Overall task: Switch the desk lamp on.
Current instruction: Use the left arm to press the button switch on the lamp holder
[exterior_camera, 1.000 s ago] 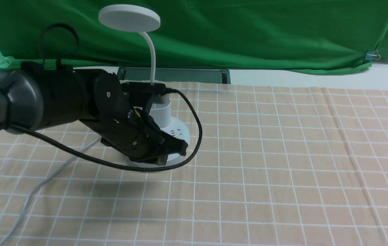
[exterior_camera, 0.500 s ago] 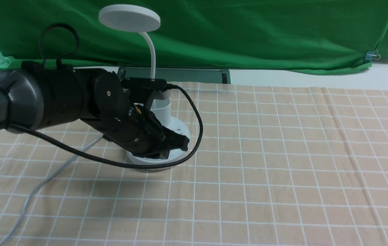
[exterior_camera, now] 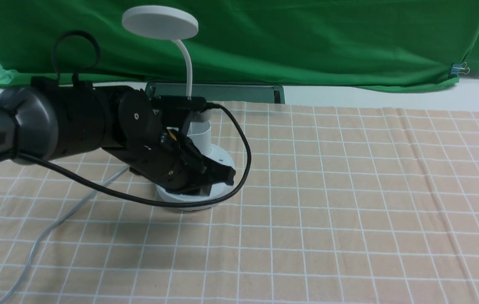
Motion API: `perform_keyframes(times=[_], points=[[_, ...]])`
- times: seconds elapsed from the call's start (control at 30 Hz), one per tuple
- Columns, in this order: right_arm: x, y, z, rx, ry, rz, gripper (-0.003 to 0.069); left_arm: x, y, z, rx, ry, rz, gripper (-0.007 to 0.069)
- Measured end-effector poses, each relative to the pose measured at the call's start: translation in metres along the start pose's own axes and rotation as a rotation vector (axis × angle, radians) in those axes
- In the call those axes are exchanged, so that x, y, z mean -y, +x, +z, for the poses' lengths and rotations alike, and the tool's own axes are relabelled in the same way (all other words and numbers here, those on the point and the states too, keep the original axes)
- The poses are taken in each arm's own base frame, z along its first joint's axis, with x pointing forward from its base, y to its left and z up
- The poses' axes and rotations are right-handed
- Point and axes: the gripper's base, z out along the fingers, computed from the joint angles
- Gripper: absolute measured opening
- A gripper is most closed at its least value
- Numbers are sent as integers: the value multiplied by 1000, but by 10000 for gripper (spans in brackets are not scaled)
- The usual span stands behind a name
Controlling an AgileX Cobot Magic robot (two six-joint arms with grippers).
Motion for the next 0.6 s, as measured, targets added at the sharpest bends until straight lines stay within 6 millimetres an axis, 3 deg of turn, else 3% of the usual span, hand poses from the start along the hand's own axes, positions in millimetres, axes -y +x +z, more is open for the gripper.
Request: perform_keyframes(times=[0.2,0.27,0.37,0.6], points=[[0,0,0,0,0,0,239,24,7,-10,-74,250,49,1],[0,0,0,0,0,0,239,38,6,-29,-48,373,106,1],[0,0,0,0,0,0,239,43,5,-51,-5,386,159,1],[0,0,0,0,0,0,239,37,1,-105,148,204,198,1]])
